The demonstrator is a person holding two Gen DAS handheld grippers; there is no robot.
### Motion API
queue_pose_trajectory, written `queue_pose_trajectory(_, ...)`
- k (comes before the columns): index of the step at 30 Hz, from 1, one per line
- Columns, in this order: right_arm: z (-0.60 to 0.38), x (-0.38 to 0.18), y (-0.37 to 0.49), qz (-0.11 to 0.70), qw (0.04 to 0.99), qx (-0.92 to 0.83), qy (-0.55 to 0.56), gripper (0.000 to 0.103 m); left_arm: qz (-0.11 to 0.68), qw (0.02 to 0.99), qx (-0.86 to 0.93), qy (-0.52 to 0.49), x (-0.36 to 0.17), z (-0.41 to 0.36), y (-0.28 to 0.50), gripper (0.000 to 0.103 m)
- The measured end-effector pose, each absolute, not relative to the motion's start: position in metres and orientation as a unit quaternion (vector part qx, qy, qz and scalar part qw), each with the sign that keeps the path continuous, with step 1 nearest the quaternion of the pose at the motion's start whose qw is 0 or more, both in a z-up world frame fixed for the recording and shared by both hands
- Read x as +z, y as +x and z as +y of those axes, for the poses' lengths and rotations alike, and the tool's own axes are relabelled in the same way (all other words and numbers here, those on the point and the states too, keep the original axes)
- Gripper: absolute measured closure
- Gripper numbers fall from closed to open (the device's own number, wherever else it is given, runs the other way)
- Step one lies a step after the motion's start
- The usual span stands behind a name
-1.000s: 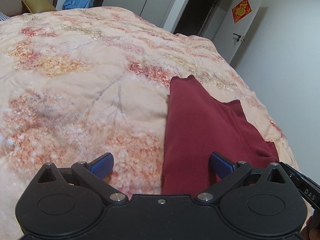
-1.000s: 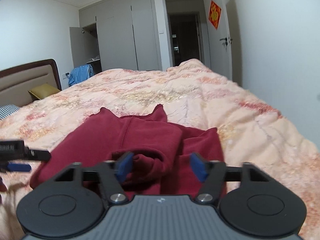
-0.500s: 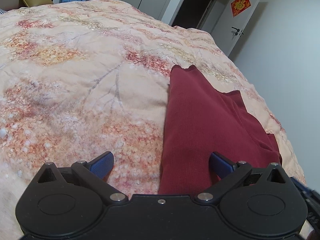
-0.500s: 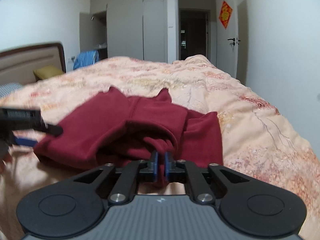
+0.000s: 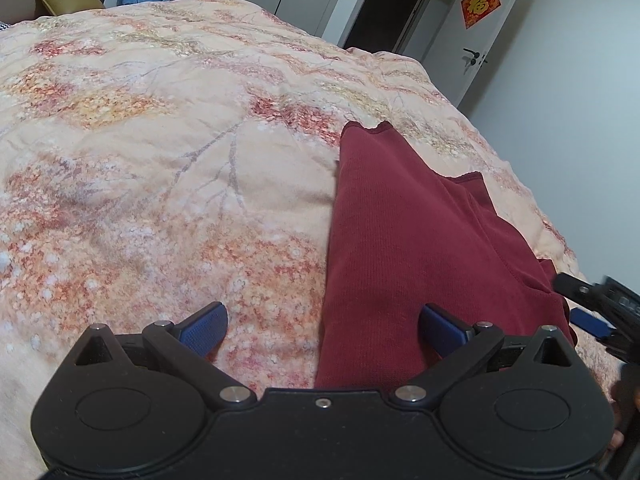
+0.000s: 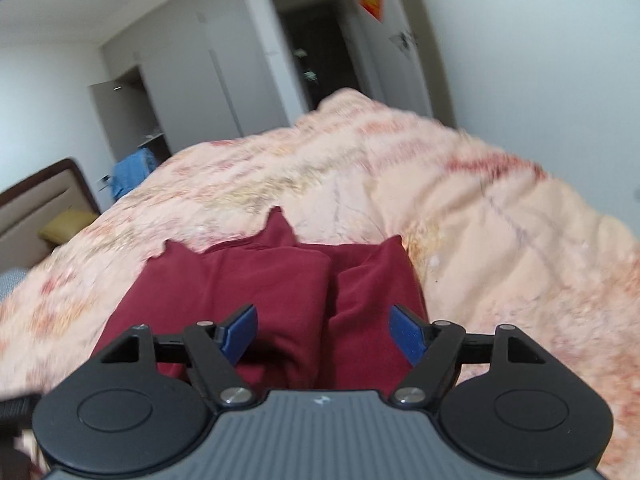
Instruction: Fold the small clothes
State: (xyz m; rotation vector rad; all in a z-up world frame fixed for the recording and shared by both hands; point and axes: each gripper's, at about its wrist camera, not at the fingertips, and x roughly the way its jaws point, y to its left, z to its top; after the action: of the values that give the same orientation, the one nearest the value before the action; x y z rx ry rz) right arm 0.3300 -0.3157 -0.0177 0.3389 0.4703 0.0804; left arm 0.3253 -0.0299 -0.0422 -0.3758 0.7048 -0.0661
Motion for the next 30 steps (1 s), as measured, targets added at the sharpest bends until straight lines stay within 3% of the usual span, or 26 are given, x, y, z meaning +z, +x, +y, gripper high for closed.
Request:
queue_pose_trajectory(1,-0.315,-0.021,0.335,0.239,0.956,0.034,0.166,0.018,0.343,0.921,-0.033,-0.183,-0.042,-0.03,0.325,0.001)
queue_pose_trajectory(12,-0.292,-0.044,0.288,0.25,0.967,0.006,0.042,0.011,0.342,0.92,-0.04,-0.188,-0.046,-0.027,0.324,0.001)
queue_pose_trajectory(21,-0.308,-0.015,0.294,0.193,0.975,0.046,0.103,0.011,0.343,0.921,-0.038,-0.18,-0.047,-0.031,0.325,0.001)
queue_pose_trajectory(27,-0.301,-0.027,0.326,0.23,0.961,0.069,0.136,0.049,0.345,0.921,-0.038,-0.175,-0.048,-0.032,0.326,0.001)
queue_pose_trajectory(29,-0.298,-0.032,0.33,0.233,0.959,0.071,0.142,0.073,0.346,0.922,-0.038,-0.169,-0.048,-0.033,0.327,0.001)
queue_pose_trajectory(30,-0.297,-0.033,0.329,0.228,0.96,0.071,0.145,0.078,0.347,0.922,-0.035,-0.168,-0.046,-0.035,0.328,0.001)
